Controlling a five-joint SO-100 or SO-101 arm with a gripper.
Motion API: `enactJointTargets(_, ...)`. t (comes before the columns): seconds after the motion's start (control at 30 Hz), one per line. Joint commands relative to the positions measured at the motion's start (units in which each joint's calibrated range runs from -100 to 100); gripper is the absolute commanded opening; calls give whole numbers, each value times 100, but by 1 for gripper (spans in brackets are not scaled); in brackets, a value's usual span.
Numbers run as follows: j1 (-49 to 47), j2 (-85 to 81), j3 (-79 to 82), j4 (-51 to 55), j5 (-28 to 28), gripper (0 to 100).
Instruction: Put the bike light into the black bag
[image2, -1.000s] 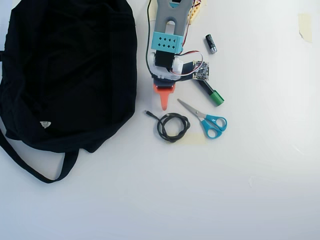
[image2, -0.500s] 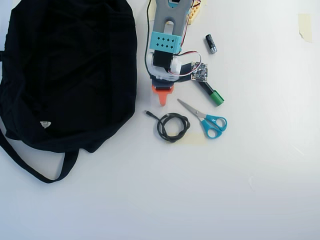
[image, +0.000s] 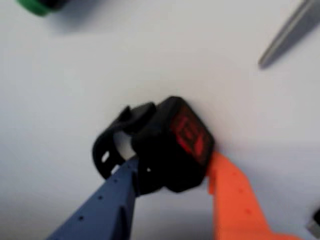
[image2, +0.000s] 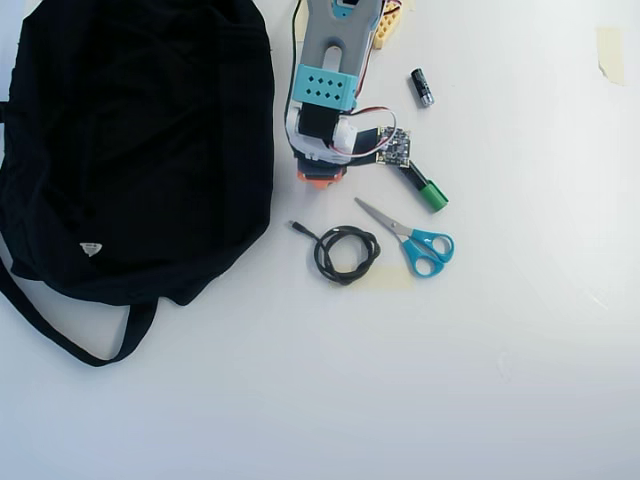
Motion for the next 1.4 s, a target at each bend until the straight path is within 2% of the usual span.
enactJointTargets(0.0, -36, -63, -150, 138, 36, 11)
enactJointTargets(0.3, -36, -71, -186, 138, 36, 2)
enactJointTargets(0.63, -36, -71, -582, 474, 5, 2)
enactJointTargets(1.37, 47, -71, -2136, 2188, -126, 2)
